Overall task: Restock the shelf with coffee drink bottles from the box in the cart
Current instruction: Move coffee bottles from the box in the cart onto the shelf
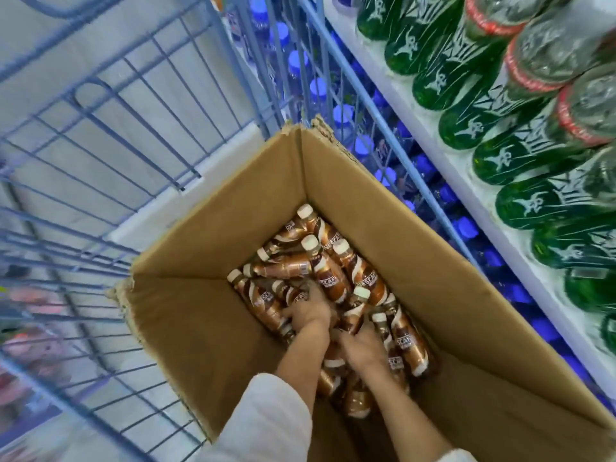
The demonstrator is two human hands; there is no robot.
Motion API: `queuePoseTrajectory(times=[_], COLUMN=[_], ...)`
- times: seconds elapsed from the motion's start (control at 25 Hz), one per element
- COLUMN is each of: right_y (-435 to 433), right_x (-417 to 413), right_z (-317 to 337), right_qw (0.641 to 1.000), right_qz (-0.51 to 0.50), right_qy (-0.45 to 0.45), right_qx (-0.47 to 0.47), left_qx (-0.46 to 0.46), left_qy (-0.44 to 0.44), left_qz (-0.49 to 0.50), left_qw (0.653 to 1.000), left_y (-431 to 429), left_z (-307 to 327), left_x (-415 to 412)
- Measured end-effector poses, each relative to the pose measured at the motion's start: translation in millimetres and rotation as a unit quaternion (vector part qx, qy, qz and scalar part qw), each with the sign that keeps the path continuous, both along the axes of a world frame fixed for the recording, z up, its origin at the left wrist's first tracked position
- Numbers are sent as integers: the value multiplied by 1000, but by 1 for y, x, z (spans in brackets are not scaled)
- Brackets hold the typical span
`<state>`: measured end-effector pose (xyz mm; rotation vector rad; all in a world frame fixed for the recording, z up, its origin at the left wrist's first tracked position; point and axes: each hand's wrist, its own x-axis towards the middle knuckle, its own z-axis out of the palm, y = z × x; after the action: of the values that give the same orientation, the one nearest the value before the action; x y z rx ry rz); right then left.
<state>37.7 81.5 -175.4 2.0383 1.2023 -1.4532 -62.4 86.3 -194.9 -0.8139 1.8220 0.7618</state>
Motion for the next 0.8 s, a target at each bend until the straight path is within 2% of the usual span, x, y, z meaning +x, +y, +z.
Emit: queuePoseTrajectory(times=[0.16, 0.28, 0.48, 0.6, 0.8], right_y=[-1, -5, -15, -31, -83], right_x=[18, 38, 90, 133, 234], right_z=[76, 139, 253, 310, 390], right_qw=[991, 969, 931, 914, 843], right_qz=[-107, -192, -197, -199, -303], right_qy=[73, 155, 301, 330, 381], right_qx=[-25, -19, 60, 127, 229], left_qx=[83, 173, 279, 383, 492], left_qy=[4, 59, 27, 24, 3], left_qz=[-12, -31, -129, -193, -336], left_qw=[996, 983, 951, 903, 803], left_y=[-25, -54, -90, -89, -90], left_z=[80, 152, 265, 325, 416], left_x=[4, 11, 23, 52, 146])
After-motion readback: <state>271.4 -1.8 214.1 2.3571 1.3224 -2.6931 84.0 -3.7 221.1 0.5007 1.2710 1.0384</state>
